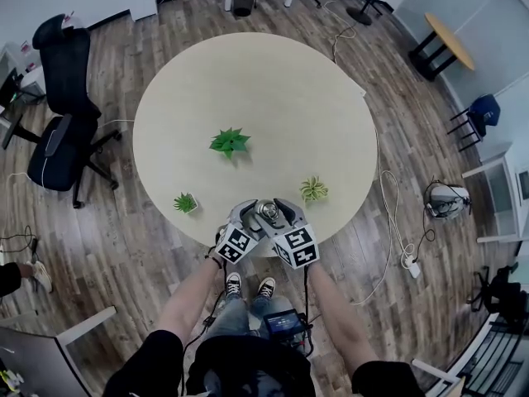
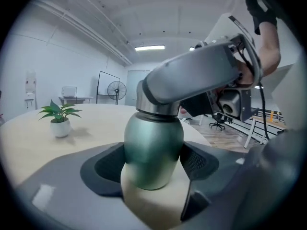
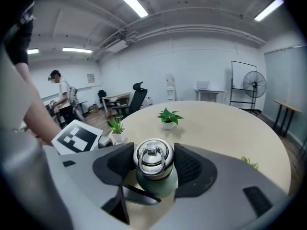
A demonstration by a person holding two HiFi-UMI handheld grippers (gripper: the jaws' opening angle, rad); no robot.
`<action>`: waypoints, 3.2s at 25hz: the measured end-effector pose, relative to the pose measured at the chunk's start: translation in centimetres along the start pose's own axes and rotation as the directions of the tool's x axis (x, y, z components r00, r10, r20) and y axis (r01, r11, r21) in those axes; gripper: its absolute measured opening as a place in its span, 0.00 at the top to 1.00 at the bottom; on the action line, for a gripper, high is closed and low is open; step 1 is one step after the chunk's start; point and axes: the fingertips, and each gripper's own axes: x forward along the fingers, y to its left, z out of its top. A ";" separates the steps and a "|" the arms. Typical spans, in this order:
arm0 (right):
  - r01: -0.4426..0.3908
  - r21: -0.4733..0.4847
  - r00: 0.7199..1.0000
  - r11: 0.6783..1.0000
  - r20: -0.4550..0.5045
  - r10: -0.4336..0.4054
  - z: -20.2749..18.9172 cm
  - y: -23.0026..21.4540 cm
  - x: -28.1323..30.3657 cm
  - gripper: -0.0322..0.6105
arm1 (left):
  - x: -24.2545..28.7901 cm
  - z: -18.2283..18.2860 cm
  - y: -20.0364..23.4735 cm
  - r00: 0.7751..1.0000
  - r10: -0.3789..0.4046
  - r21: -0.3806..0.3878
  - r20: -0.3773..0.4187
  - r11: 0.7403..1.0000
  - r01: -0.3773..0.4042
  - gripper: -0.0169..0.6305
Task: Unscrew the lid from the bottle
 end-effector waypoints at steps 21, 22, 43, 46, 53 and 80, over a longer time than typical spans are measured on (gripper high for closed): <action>-0.159 0.339 0.976 0.927 0.195 0.096 1.1 -4.3 -5.3 0.54 | 0.0 0.0 0.0 0.997 -0.075 0.042 -0.019 0.996 0.076 0.42; -0.120 0.383 0.977 0.916 0.211 0.040 0.5 -4.8 -5.8 0.54 | 0.0 -0.1 0.0 0.998 -0.066 0.037 -0.018 0.997 0.067 0.42; 0.178 0.438 0.934 0.881 0.208 -0.291 -1.9 -4.2 -10.7 0.54 | -3.5 3.9 -1.1 0.983 0.116 0.029 0.139 0.992 -0.121 0.29; 0.176 0.420 0.924 0.891 0.242 -0.296 -0.5 -3.9 -11.6 0.54 | -6.7 7.3 -1.3 0.955 0.199 0.022 0.221 0.978 -0.209 0.30; 0.174 0.298 0.886 0.939 0.369 -0.281 5.9 -1.8 -15.4 0.54 | -15.7 17.2 -1.4 0.825 0.407 -0.047 0.393 0.905 -0.423 0.42; 0.221 0.139 0.828 0.965 0.497 -0.261 11.8 0.6 -25.0 0.54 | -21.6 26.2 -6.5 0.728 0.543 -0.048 0.419 0.814 -0.579 0.97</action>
